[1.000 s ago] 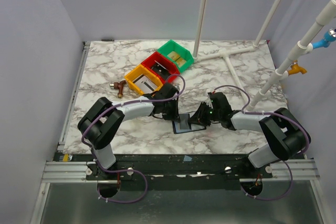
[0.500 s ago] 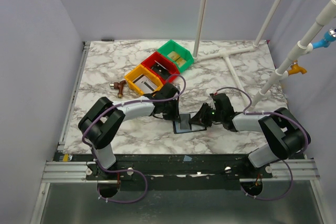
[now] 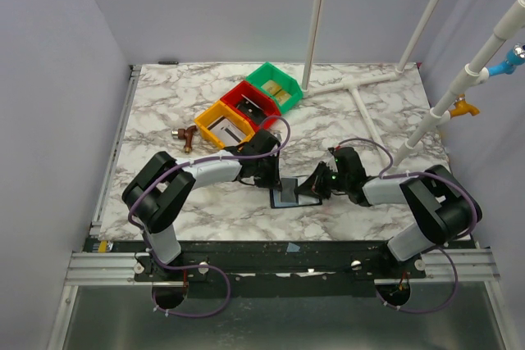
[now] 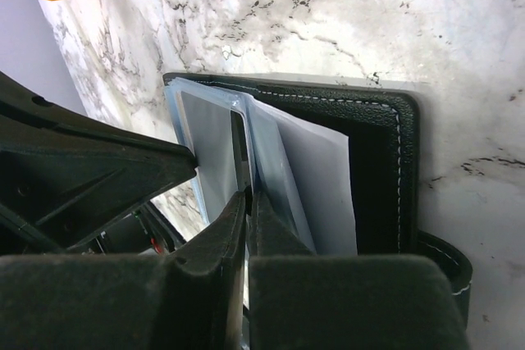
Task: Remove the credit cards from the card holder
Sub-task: Remove the credit card from the card holder.
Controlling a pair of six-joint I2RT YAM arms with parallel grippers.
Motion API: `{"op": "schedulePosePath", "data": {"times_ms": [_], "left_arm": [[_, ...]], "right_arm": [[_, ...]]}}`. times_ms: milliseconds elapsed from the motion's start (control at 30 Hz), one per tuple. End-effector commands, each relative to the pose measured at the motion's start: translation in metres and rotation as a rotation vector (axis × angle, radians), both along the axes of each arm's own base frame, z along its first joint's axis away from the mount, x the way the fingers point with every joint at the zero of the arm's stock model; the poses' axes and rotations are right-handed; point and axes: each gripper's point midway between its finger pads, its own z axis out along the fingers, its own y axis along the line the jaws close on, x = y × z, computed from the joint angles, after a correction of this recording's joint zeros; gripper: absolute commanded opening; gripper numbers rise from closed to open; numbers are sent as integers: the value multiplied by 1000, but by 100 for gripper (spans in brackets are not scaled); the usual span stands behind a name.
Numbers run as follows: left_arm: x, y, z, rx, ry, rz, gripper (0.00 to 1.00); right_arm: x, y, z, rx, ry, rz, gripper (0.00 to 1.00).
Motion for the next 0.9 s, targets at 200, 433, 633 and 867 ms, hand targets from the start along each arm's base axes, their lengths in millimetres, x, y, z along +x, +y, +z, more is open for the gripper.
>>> {"op": "schedulePosePath", "data": {"times_ms": [200, 433, 633, 867], "left_arm": [[-15, 15, -26, 73, 49, -20, 0], [-11, 23, -27, 78, 46, -10, 0], [-11, 25, -28, 81, 46, -16, 0], [-10, 28, -29, 90, 47, -13, 0]], "right_arm": [[3, -3, -2, -8, -27, -14, 0], [3, -15, -5, -70, -43, -41, 1], [3, -20, -8, -102, -50, -52, 1], [4, -28, -9, -147, -62, -63, 1]]}}
